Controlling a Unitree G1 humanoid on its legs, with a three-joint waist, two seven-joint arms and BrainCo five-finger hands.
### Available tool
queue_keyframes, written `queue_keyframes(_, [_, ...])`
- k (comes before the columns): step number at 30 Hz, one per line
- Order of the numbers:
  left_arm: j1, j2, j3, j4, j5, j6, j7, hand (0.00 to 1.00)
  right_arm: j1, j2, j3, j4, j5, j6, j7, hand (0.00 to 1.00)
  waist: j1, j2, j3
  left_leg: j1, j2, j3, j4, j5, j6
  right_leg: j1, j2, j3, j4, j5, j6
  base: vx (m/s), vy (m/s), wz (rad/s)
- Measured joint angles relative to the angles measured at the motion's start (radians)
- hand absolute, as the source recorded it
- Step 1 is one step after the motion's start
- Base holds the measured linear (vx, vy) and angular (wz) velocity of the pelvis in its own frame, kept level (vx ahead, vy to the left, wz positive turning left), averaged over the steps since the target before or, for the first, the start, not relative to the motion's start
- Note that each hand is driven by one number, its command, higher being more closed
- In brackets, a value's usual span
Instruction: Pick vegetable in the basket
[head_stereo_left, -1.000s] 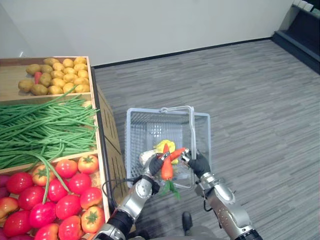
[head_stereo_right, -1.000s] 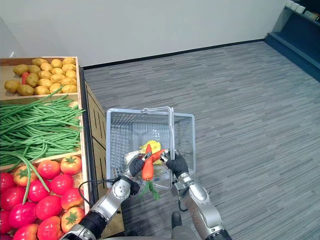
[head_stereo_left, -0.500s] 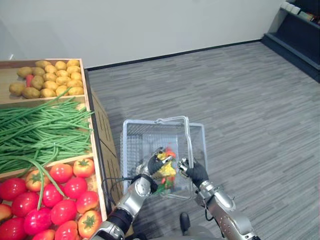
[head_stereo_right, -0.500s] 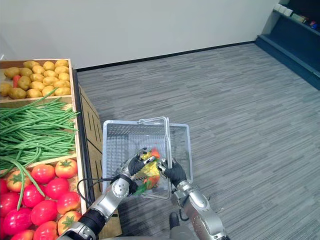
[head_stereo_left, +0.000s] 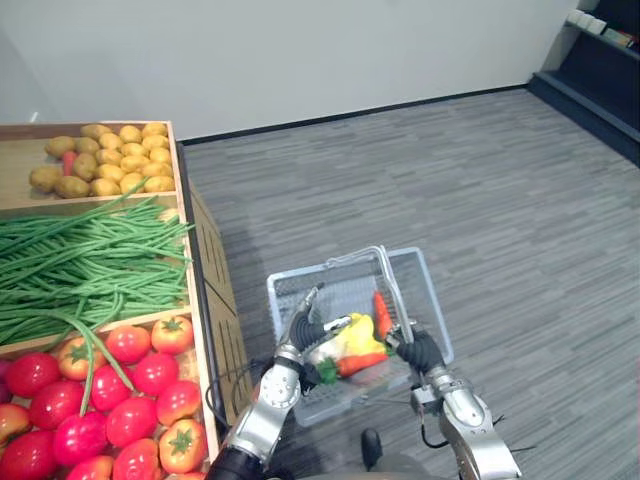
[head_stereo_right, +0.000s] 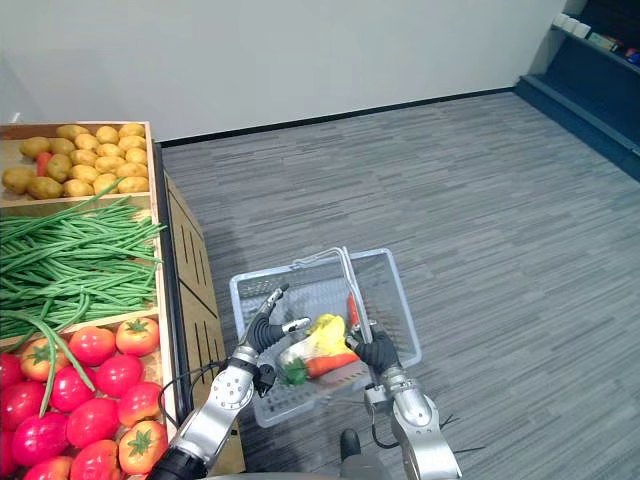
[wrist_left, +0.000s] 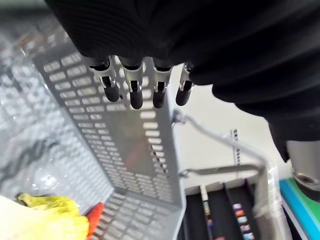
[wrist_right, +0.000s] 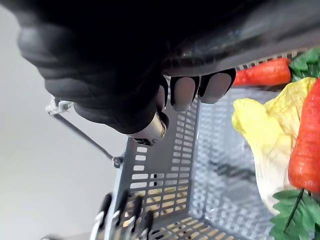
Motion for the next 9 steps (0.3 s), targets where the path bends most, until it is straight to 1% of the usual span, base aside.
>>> queue_keyframes(1, [0.034,0.011,0.040,-0.005,-0.028,0.000,-0.011,0.00,0.000,-0.006,-0.052,0.022,-0.021,0.000,-0.020,1.00,0.000,0.008,-0.002,0.001,0.001,-0.005,0.000,0.000,0.000,0.000,0.000,-0.005,0.006,-0.006,0.001,-0.01,-0.020,0.16])
queue_keyframes(4, [0.095,0.062,0.114,-0.007,-0.080,0.001,-0.031,0.00,-0.002,-0.035,-0.122,0.074,-0.037,0.001,-0.054,1.00,0.000,0.017,-0.003,-0.004,0.000,-0.019,0.001,0.001,-0.001,0.002,0.000,-0.028,0.006,-0.006,0.001,0.00,-0.018,0.13])
queue_keyframes(9, [0.124,0.083,0.164,-0.002,-0.082,0.001,-0.056,0.00,-0.003,-0.059,-0.139,0.150,-0.044,0.002,-0.064,1.00,0.002,0.017,-0.003,-0.004,-0.002,-0.043,0.001,0.004,-0.001,0.016,-0.004,-0.055,0.002,-0.007,0.001,-0.01,-0.006,0.13])
